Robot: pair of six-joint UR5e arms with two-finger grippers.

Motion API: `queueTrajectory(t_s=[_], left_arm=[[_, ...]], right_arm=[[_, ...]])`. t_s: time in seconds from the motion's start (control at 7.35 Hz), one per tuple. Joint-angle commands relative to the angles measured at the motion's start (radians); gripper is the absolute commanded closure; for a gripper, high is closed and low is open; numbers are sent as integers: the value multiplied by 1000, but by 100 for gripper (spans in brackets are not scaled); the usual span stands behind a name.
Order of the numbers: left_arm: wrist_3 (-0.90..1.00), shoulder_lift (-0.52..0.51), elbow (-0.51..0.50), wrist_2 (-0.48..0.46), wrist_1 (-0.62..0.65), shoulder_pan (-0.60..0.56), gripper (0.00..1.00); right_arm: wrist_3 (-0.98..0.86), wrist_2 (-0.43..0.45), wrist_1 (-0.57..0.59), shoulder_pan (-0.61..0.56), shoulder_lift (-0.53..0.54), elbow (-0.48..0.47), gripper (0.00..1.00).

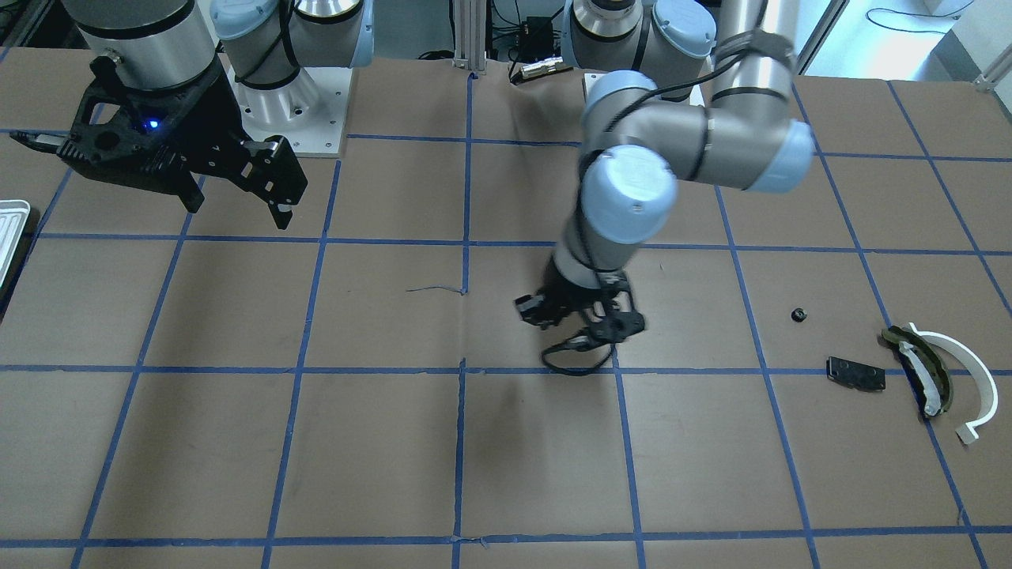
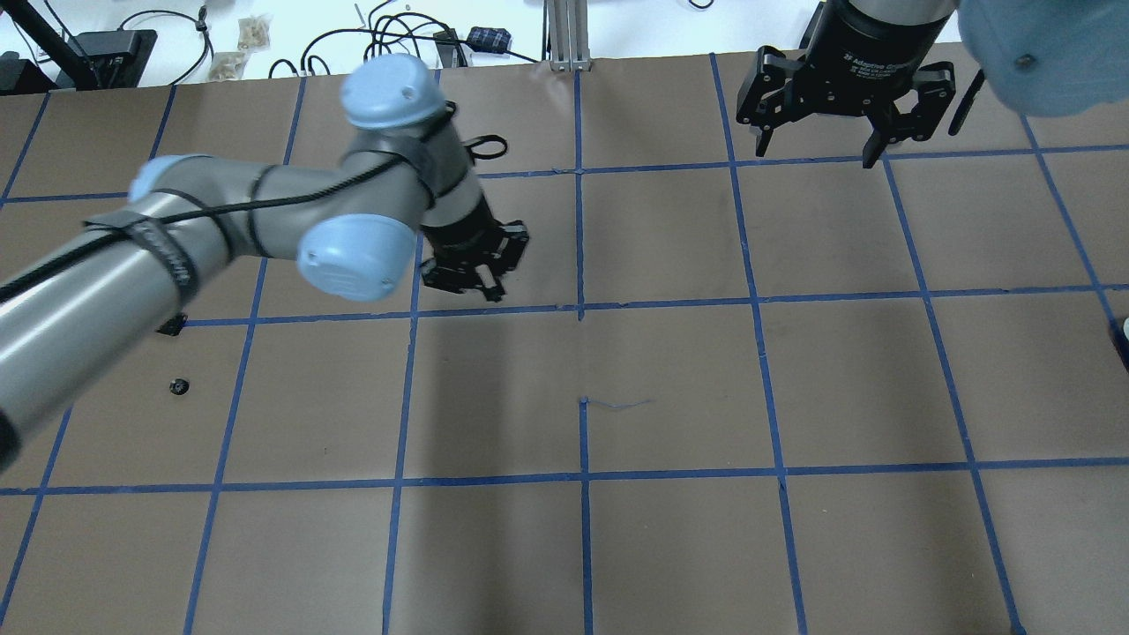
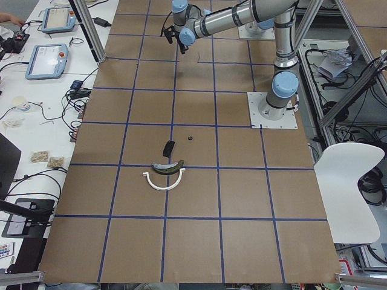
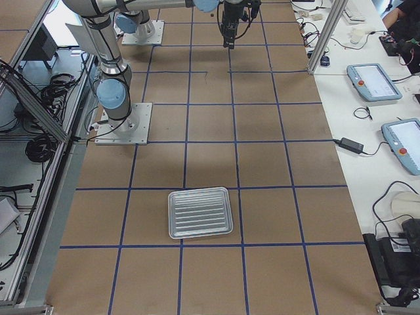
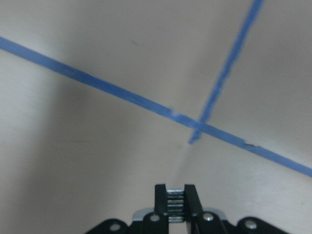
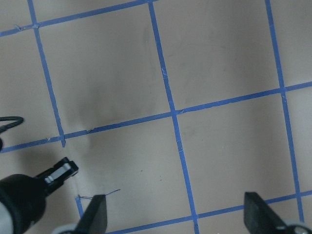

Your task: Place bearing gear from tray to pile

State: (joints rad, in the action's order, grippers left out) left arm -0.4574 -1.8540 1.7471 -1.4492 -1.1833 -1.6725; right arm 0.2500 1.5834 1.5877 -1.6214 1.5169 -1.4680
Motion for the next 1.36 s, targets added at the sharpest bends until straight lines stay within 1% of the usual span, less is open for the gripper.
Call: queueTrajectory(t_s=[0.0,0.14,0.27,0.41,0.54,0.68,0.95,1.09,1.22], left_arm=[[461,84,53,-37,-93,323,100],[702,79,105,-89,-72,444,100],[844,59,167,-88,32,565,100],[943,35,249,-88,176,635,100],[969,23,320,-88,303,649,100],[977,22,356,-94,347,652,100],[979,23,351,-96,350,666,100],[982,15,350,-111,352,668,100],[982,10,347,-161,353,668,100]], right_arm=[[0,-2,-2,-2,-1,2,0],[0,1,-3,-2,-1,2,0],[-2,0,-2,-2,-1,-2,0],[-2,3,-2,-2,-1,0,0],[-2,3,-3,-2,-1,0,0],[-2,0,-3,-2,0,0,0],[-2,0,-2,-2,-1,0,0],[-2,9,3,-2,3,2,0],[-2,7,3,-2,2,0,0]])
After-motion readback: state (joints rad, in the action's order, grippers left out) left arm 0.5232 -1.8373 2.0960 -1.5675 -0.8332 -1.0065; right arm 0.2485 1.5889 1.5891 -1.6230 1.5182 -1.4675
